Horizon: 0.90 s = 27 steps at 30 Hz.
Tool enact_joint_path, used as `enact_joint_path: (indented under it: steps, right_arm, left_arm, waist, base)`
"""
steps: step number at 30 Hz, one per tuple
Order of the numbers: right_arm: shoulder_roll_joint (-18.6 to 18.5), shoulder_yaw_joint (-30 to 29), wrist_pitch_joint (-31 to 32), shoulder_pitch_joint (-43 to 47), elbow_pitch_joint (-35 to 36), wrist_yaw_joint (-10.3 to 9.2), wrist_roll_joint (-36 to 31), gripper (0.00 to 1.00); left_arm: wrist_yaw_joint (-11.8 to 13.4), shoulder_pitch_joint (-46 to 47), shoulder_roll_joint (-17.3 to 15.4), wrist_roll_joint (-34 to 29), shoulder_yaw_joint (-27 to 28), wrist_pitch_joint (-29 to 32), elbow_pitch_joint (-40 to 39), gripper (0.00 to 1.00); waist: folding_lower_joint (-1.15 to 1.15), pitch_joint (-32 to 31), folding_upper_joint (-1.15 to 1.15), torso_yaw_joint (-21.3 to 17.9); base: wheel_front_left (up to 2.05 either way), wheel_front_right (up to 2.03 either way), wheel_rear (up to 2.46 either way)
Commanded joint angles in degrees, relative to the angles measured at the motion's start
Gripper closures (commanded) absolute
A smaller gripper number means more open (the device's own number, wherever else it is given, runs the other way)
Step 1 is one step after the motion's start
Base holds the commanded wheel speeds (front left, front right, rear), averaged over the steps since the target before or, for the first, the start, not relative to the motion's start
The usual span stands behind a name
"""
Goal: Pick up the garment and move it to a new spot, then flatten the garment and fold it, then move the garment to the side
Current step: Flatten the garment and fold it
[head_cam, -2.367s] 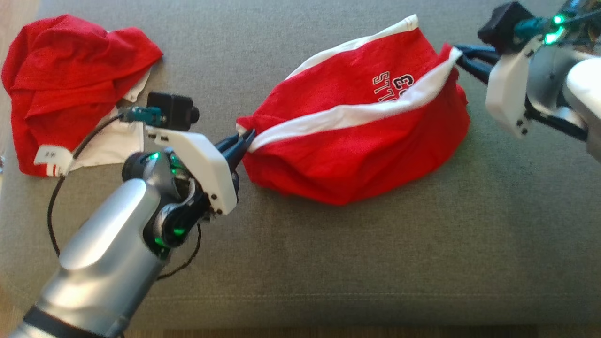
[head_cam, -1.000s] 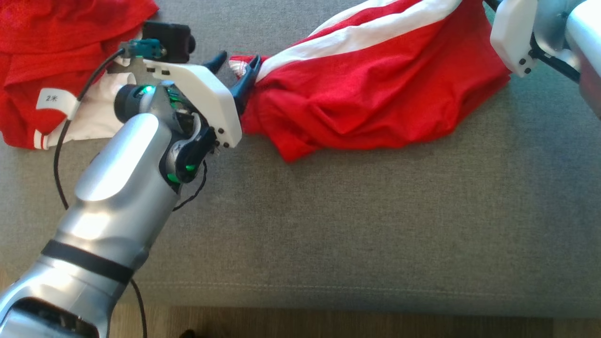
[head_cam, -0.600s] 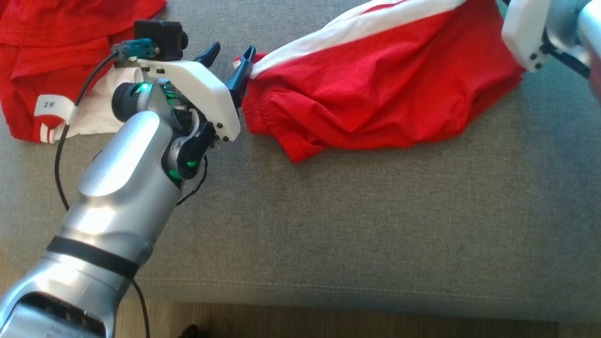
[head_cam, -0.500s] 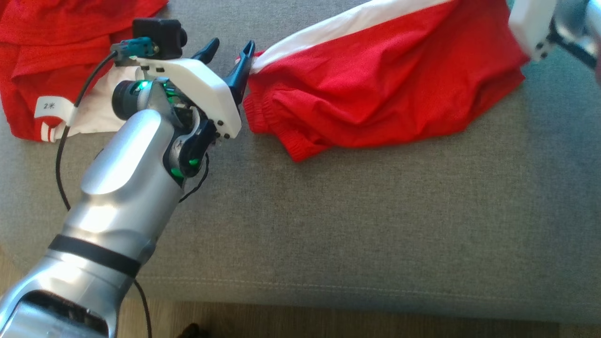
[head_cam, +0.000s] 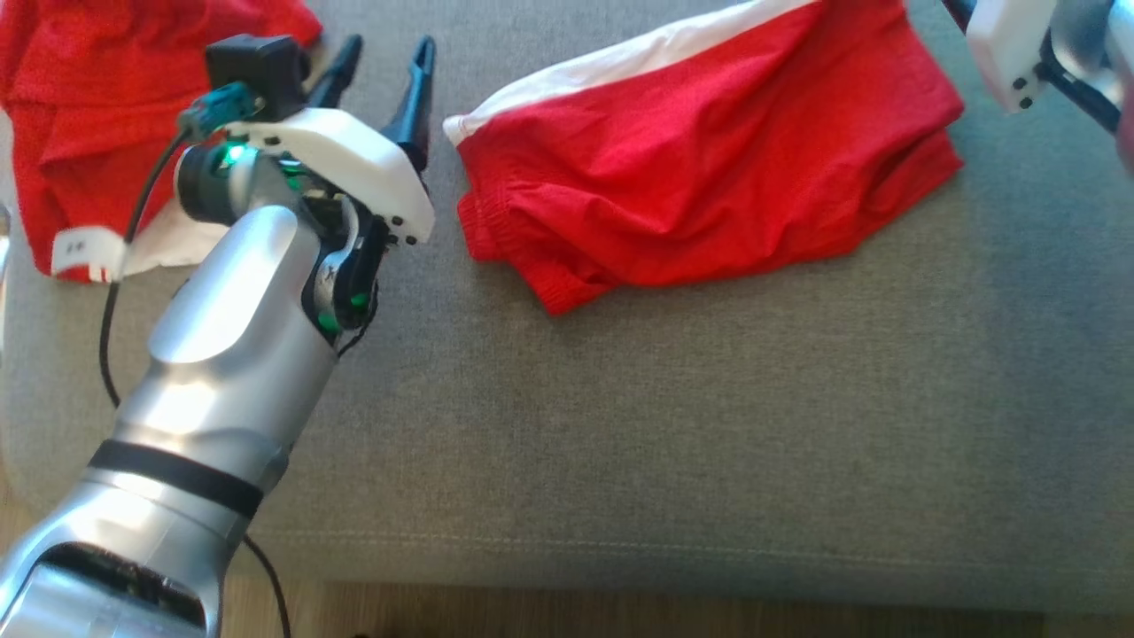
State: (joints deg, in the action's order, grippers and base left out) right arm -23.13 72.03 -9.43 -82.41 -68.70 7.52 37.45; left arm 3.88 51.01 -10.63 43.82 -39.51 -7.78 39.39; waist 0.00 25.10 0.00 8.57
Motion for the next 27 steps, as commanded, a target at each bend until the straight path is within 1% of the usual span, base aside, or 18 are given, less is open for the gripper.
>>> enact_joint_path:
  steps: [1, 3, 4, 6, 7, 8, 10, 12, 16, 19, 23, 27]
  right_arm:
    - [0.46, -1.42, -2.30, 1.69, -0.56, -0.03, 0.73, 0.00]
    - [0.64, -3.05, -4.01, 2.20, -1.31, -0.03, 1.11, 0.00]
    - [0.64, -3.05, -4.01, 2.20, -1.31, -0.03, 1.11, 0.00]
    - [0.90, -5.33, -5.06, 2.97, -1.92, -0.03, 1.54, 0.00]
    - [1.24, -8.34, -5.46, 4.09, -1.78, -0.03, 2.08, 0.00]
    - [1.24, -8.34, -5.46, 4.09, -1.78, -0.03, 2.08, 0.00]
    - [0.86, -12.53, -5.52, 5.41, 1.19, -0.03, 1.87, 0.00]
    - [0.04, -18.17, -5.54, 8.35, 5.08, -0.03, 1.49, 0.00]
    - [-0.90, -29.67, -5.55, 17.99, 13.87, -0.03, -2.52, 0.00]
    - [-0.20, -38.22, -5.55, 27.16, 20.31, -0.03, -7.22, 0.00]
    - [2.60, -48.01, -5.56, 40.02, 28.51, -0.03, -15.07, 0.00]
    - [7.28, -56.33, -5.56, 51.73, 35.86, -0.03, -21.96, 0.00]
  left_arm:
    - [1.08, 0.55, -2.36, -1.06, 2.47, -3.00, -1.39, 0.00]
    - [1.96, -0.71, -2.74, -1.53, 3.05, -4.81, -2.08, 0.00]
    - [1.96, -0.71, -2.74, -1.53, 3.05, -4.81, -2.08, 0.00]
    - [2.74, -2.41, -3.22, -1.96, 3.79, -6.00, -3.53, 0.00]
    - [3.61, -4.59, -3.83, -2.57, 4.66, -6.69, -5.75, 0.00]
    - [3.61, -4.59, -3.83, -2.57, 4.66, -6.69, -5.75, 0.00]
    - [4.32, -7.25, -4.56, -3.42, 5.49, -7.02, -8.65, 0.00]
    - [5.30, -10.36, -5.33, -4.62, 6.38, -7.15, -11.79, 0.00]
    - [6.83, -18.17, -5.73, -6.89, 9.70, -7.19, -19.74, 0.00]
    - [7.22, -24.29, -5.61, -9.06, 11.54, -7.20, -24.58, 0.00]
    - [6.97, -31.83, -5.01, -12.39, 13.78, -7.20, -28.97, 0.00]
    - [6.21, -38.50, -3.48, -15.21, 16.69, -7.21, -31.59, 0.00]
  waist:
    - [0.00, -2.68, 0.00, -0.81]
    - [0.00, -4.65, 0.00, -1.30]
    - [0.00, -4.65, 0.00, -1.30]
    - [0.00, -6.63, 0.00, -1.89]
    - [0.00, -8.52, 0.00, -2.50]
    - [0.00, -8.52, 0.00, -2.50]
    - [0.00, -10.27, 0.00, -3.13]
    - [0.00, -12.07, 0.00, -3.73]
    - [0.00, -15.52, 0.00, -4.98]
    - [0.00, -17.96, 0.00, -5.62]
    - [0.00, -20.73, 0.00, -6.27]
    - [0.00, -22.75, 0.00, -6.75]
  base:
    - [0.00, 0.00, 0.00]
    - [0.00, 0.00, 0.00]
    - [0.00, 0.00, 0.00]
    - [0.00, 0.00, 0.00]
    - [0.00, 0.00, 0.00]
    - [0.00, 0.00, 0.00]
    - [0.00, 0.00, 0.00]
    - [0.00, 0.00, 0.00]
    - [0.00, 0.00, 0.00]
    - [0.00, 0.00, 0.00]
    - [0.00, 0.00, 0.00]
    - [0.00, 0.00, 0.00]
